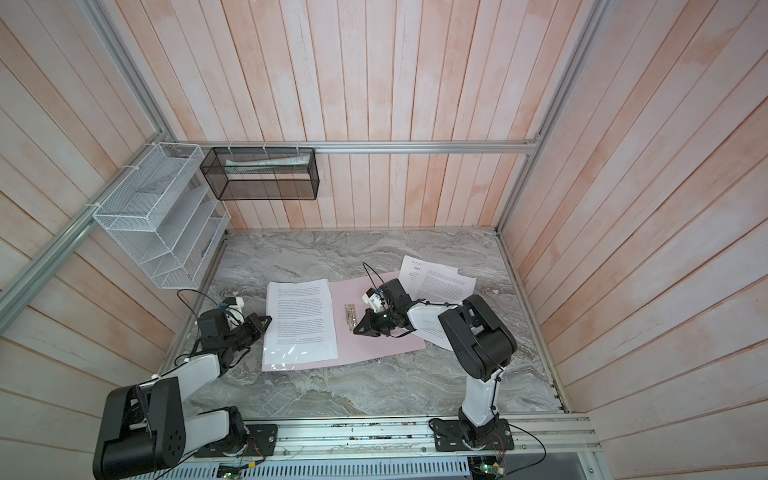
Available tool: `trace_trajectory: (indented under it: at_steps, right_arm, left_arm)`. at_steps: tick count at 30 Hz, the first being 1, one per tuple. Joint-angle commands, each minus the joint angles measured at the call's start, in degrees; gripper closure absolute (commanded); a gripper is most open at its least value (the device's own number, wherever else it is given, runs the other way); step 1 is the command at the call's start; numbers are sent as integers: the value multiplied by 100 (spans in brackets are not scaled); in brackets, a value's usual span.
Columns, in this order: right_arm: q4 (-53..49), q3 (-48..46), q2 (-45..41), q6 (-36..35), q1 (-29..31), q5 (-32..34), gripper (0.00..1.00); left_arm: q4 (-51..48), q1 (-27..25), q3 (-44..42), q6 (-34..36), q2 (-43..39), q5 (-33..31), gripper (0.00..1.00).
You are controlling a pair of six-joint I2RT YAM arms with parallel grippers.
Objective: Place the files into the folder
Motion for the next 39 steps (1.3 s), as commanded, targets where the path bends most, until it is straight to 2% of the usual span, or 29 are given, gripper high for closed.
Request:
trace_trajectory:
  at_steps: [1, 13, 17, 21, 25, 28, 32, 39]
  right_arm:
    - [308, 321, 264, 52, 33, -197, 100]
    - [331, 2056, 1342, 236, -318, -374, 100]
    - [-97, 2744, 1621, -47, -364, -134, 100]
    - [-79, 2439, 1287, -153, -250, -127, 100]
    - [-331, 1729, 687, -435, 24, 209, 74]
    - [-355, 1279, 457, -444, 243, 377, 65]
    - [-43, 872, 420, -312, 437, 477, 59]
    - [335, 844, 708, -75, 603, 541, 60]
  left_arm:
    - [77, 11, -3, 152, 23, -48, 100]
    - [82, 9, 0, 151, 48, -48, 100]
    - [69, 8, 15, 134, 84, -73, 100]
    - [47, 7, 48, 134, 144, -79, 100]
    - [84, 5, -2, 142, 36, -57, 100]
    - [75, 13, -50, 126, -65, -101, 100]
    - [51, 13, -16, 133, -10, -110, 100]
    - [52, 8, -36, 141, -60, -110, 100]
